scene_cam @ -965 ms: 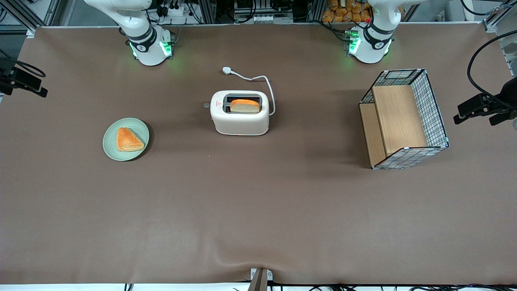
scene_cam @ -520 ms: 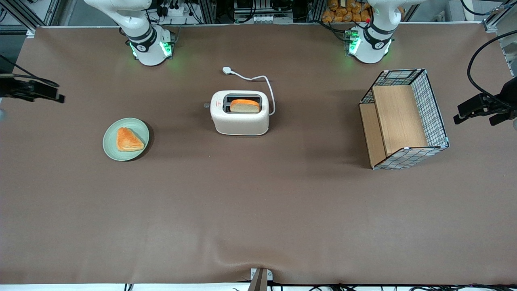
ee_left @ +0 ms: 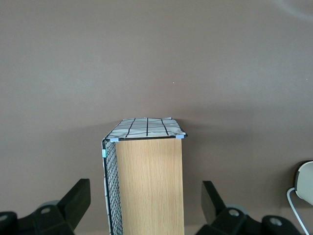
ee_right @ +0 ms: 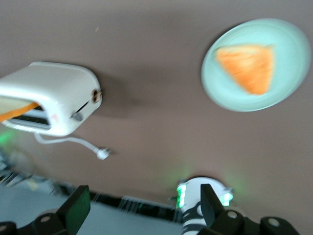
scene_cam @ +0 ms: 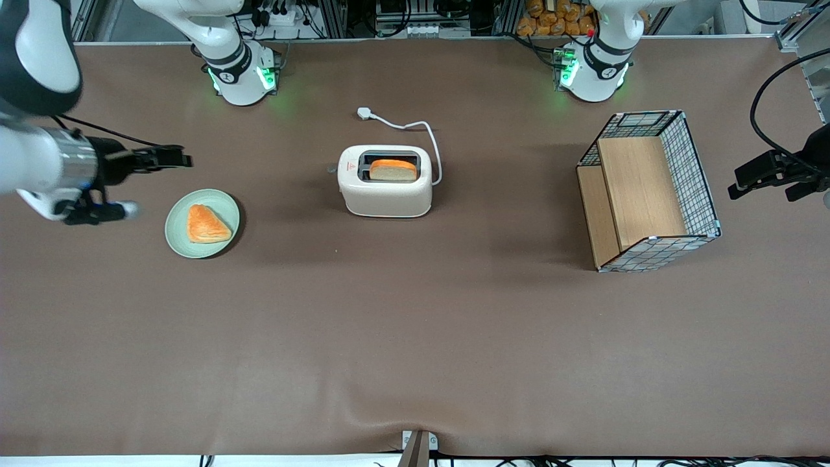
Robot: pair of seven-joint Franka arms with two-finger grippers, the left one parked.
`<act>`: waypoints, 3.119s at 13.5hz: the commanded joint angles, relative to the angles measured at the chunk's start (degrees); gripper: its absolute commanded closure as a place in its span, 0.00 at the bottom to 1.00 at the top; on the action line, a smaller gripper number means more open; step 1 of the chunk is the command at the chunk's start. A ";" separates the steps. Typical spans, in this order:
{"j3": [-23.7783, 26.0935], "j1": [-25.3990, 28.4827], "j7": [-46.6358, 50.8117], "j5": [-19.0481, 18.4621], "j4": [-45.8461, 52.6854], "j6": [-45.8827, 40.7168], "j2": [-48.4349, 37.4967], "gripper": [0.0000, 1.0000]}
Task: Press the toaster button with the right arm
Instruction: 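Swing the right gripper over the green plate toward the toaster's side, then align the right gripper with the round button on the toaster's side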
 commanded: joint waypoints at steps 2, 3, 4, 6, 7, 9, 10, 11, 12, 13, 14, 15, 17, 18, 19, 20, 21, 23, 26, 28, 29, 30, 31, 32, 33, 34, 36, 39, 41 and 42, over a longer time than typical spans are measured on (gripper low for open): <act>0.45 -0.49 -0.08 6.40 -3.77 -1.18 2.87 0.00; 0.45 0.65 -0.08 6.67 -4.82 -1.18 3.23 0.00; 0.45 2.40 0.10 7.02 -5.70 -1.35 4.19 0.00; 0.45 6.79 0.10 7.46 -6.94 -1.35 4.99 0.00; 0.45 8.46 0.10 7.46 -8.08 -1.18 5.16 0.00; 0.45 10.32 0.19 8.07 -8.88 -0.21 7.00 0.00; 0.36 10.50 0.19 9.38 -8.88 -0.12 7.88 0.00; 0.28 10.33 0.19 10.35 -8.88 0.31 8.50 0.00; 0.27 9.89 0.19 10.71 -8.96 0.40 8.77 0.00; 0.27 9.71 0.27 11.93 -9.05 0.49 8.77 0.19; 0.19 9.71 0.27 12.55 -9.14 0.49 8.85 0.48; 0.19 9.80 0.36 12.65 -9.49 1.02 9.03 0.81; 0.19 9.97 0.36 13.17 -10.54 2.68 9.03 1.00; 0.19 9.97 0.36 14.22 -11.24 3.47 9.03 1.00; 0.19 10.24 0.36 15.36 -12.21 4.79 9.03 1.00; 0.27 10.67 0.36 16.15 -13.26 6.63 8.94 1.00; 0.27 11.37 0.36 17.55 -14.40 8.47 8.94 1.00; 0.27 11.99 0.28 19.67 -16.51 11.90 8.77 1.00; 0.27 12.00 0.27 23.79 -20.55 16.12 7.98 1.00; 0.36 12.43 0.27 24.95 -23.54 19.64 5.18 1.00; 0.28 13.13 0.27 24.95 -24.60 21.31 3.77 1.00; 0.36 13.49 0.27 24.95 -25.74 22.45 2.89 1.00; 0.36 13.58 0.27 25.13 -26.36 22.99 2.53 1.00; 0.36 13.67 0.27 25.65 -26.89 23.08 2.53 1.00; 0.28 13.58 0.27 26.70 -27.42 23.17 2.44 1.00; 0.36 13.58 0.19 27.49 -27.68 23.26 2.53 1.00; 0.36 13.75 0.19 28.46 -27.77 24.48 2.53 1.00; 0.36 15.07 0.19 29.87 -28.65 26.68 2.70 1.00; 0.36 14.99 0.01 30.22 -29.00 26.77 2.97 1.00; 0.36 14.98 0.01 30.31 -29.00 26.69 3.05 1.00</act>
